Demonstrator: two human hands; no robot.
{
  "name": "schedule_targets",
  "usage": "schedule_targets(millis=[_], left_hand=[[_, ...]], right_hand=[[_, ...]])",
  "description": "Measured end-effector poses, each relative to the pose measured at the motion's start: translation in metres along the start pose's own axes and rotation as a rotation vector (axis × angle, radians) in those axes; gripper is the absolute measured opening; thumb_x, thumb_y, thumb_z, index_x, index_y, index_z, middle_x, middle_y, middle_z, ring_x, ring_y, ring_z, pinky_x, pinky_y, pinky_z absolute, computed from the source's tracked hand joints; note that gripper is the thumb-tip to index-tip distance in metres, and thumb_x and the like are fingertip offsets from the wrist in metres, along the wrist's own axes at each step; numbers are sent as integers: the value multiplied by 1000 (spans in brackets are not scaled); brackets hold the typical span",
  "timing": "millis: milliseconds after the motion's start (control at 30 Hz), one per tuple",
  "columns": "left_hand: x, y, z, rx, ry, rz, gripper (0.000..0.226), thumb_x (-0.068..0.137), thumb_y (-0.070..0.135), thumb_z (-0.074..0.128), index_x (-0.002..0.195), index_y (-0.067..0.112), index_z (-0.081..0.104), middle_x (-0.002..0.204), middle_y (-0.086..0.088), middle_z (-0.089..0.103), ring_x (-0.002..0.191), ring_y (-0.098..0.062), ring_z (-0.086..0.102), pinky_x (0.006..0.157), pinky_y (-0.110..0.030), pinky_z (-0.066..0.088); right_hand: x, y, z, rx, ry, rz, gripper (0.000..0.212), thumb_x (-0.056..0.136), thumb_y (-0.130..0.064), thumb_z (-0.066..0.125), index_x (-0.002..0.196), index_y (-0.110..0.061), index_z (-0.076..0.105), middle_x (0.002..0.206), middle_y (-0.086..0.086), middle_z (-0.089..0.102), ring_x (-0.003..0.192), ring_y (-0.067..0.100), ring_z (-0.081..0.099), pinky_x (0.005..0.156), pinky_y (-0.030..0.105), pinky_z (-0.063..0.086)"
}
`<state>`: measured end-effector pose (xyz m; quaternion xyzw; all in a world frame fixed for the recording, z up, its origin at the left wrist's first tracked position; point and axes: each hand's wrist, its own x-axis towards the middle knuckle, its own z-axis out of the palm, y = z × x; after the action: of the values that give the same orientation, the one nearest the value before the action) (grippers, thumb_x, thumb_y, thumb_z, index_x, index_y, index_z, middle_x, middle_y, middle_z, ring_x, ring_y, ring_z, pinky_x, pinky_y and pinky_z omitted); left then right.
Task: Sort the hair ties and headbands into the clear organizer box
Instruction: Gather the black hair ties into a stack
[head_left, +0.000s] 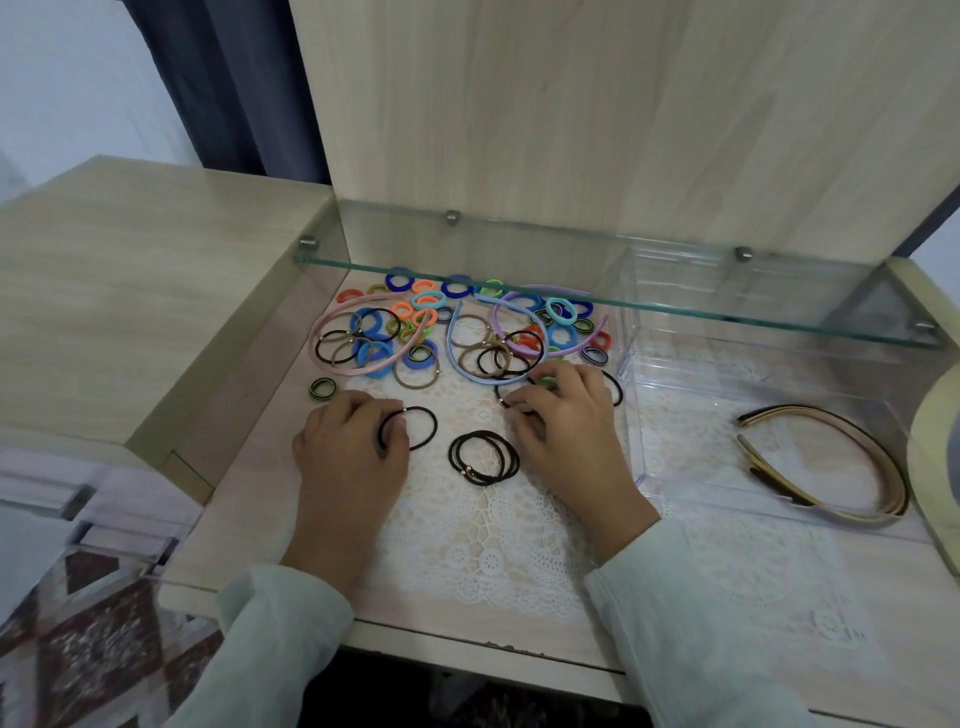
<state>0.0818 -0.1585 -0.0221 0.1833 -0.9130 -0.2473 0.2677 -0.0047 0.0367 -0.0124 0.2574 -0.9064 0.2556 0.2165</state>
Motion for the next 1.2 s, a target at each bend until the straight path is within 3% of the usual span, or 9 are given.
schedule_targets(millis=[100,333,600,767,867,1000,1200], left_hand=[[1,0,-1,-21,-6,2,13,83,20,64,92,21,74,98,2,63,91,-29,58,81,-48,49],[1,-2,-1,-31,-10,-3,7,81,14,70,85,20,72,95,0,63,90,-30,58,79,-47,48],[2,-1,-2,-17,-13,-9,7,83,13,71,86,19,72,96,-2,64,94,-30,58,83,-44,44],[2,-1,-3,-52,-10,24,5,88,17,66,90,21,69,93,0,64,90,-28,57,81,-45,47],[3,-2,-4,-134,-28,90,11,93,26,56,95,20,66,93,5,63,89,-20,56,80,-43,47],[2,4,-9,-218,27,271,12,94,18,56,98,13,66,94,3,65,90,-14,57,83,-24,40],[1,4,-7,-186,142,452,11,95,12,58,97,8,67,95,-3,64,88,-24,59,78,-43,48]], right_hand=[[1,-4,1,-36,-17,-4,13,76,-19,76,88,-15,73,105,4,62,100,29,49,83,42,42],[-2,-8,-2,-6,-17,-20,9,78,-13,73,85,-12,69,103,4,60,99,28,49,82,41,44],[-17,-11,-12,227,-10,-35,7,84,-19,66,89,-15,69,101,-4,58,102,12,41,91,28,36],[-29,-17,-19,304,3,-64,3,82,-16,68,85,-15,68,99,-7,57,103,13,43,95,20,30],[-35,-23,-22,311,-3,-103,2,81,-15,68,83,-14,67,97,-6,58,102,14,44,95,24,32],[-39,-28,-22,274,-24,-158,3,81,-14,69,83,-13,67,99,-4,59,101,15,46,94,26,34],[-41,-29,-22,207,-56,-193,5,80,-15,70,85,-14,68,99,-3,59,100,18,48,91,29,38]])
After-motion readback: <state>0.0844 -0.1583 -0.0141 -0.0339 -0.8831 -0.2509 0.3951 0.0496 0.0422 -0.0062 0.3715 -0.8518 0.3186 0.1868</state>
